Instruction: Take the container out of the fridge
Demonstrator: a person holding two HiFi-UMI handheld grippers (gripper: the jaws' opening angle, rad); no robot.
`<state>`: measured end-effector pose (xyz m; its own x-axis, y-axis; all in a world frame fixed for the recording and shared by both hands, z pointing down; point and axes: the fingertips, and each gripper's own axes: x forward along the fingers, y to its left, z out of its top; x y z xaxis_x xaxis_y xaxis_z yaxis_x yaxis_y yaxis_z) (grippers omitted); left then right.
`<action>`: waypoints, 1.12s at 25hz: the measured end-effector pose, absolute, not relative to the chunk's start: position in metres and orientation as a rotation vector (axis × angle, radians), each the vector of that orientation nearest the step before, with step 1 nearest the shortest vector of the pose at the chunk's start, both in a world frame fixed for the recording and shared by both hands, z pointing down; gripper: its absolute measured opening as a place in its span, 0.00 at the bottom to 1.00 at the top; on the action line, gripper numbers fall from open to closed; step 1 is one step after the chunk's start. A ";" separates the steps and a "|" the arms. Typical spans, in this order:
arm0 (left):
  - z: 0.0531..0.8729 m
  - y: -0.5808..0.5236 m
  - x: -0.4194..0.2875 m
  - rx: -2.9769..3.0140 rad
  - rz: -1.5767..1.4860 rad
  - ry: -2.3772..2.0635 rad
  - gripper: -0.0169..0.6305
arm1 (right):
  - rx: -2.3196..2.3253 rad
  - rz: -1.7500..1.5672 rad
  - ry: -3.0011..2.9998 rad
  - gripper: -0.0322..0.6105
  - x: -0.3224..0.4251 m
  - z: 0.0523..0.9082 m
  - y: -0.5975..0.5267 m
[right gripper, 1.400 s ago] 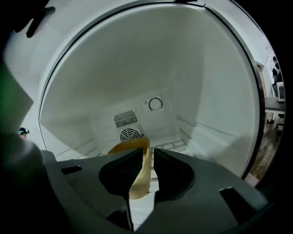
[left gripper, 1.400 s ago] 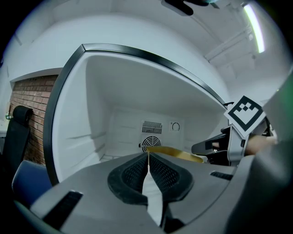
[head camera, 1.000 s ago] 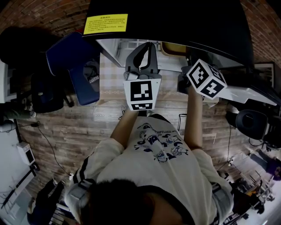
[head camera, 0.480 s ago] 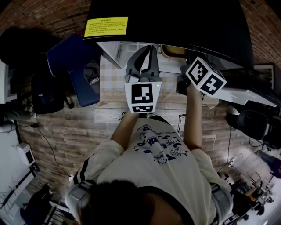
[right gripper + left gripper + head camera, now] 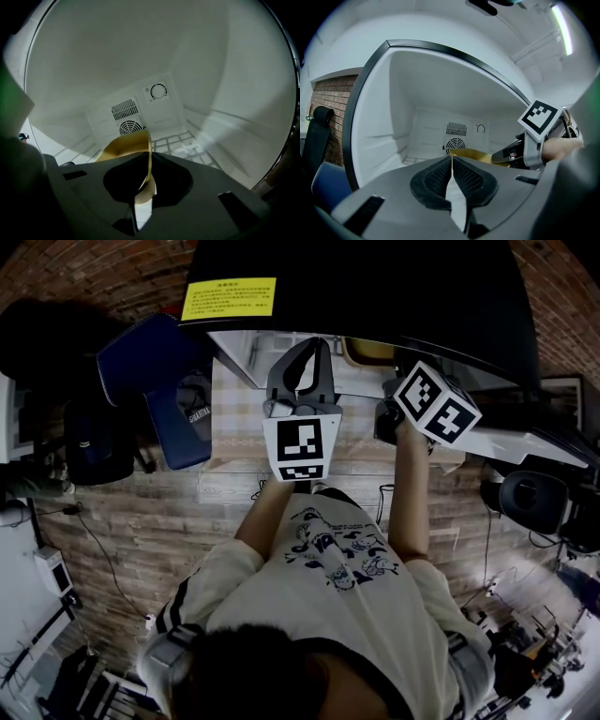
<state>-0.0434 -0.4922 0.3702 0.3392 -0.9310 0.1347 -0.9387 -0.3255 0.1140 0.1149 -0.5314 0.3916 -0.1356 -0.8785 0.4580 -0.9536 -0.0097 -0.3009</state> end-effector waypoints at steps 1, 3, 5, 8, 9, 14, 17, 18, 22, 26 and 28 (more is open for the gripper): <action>0.370 -0.492 -0.044 2.425 0.067 -1.712 0.06 | 1.973 0.842 -2.114 0.11 0.115 0.391 -0.530; 0.370 -0.491 -0.044 2.426 0.068 -1.712 0.06 | 1.980 0.852 -2.126 0.11 0.115 0.390 -0.528; 0.368 -0.489 -0.045 2.429 0.068 -1.717 0.06 | 1.981 0.854 -2.146 0.11 0.114 0.388 -0.525; 0.369 -0.487 -0.045 2.428 0.071 -1.724 0.06 | 1.993 0.836 -2.179 0.11 0.112 0.381 -0.521; 0.370 -0.485 -0.045 2.426 0.070 -1.726 0.06 | 1.998 0.833 -2.188 0.11 0.112 0.379 -0.519; 0.365 -0.477 -0.047 2.424 0.062 -1.747 0.06 | 2.007 0.832 -2.221 0.11 0.112 0.372 -0.507; 0.360 -0.469 -0.048 2.428 0.057 -1.759 0.06 | 2.001 0.831 -2.233 0.11 0.112 0.368 -0.498; 0.358 -0.466 -0.047 2.431 0.056 -1.761 0.06 | 1.998 0.833 -2.235 0.11 0.111 0.368 -0.494; 0.354 -0.452 -0.045 2.433 0.048 -1.770 0.06 | 1.988 0.828 -2.247 0.11 0.112 0.365 -0.478; 0.354 -0.435 -0.042 2.427 0.044 -1.781 0.06 | 1.966 0.830 -2.258 0.11 0.113 0.367 -0.459; 0.355 -0.427 -0.040 2.424 0.045 -1.788 0.06 | 1.958 0.834 -2.262 0.11 0.114 0.369 -0.450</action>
<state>-0.0402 -0.4266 0.3554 0.2978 -0.9493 0.1005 -0.9532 -0.2899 0.0860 0.1136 -0.4496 0.3687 -0.2050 -0.9084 0.3644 -0.9276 0.0615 -0.3685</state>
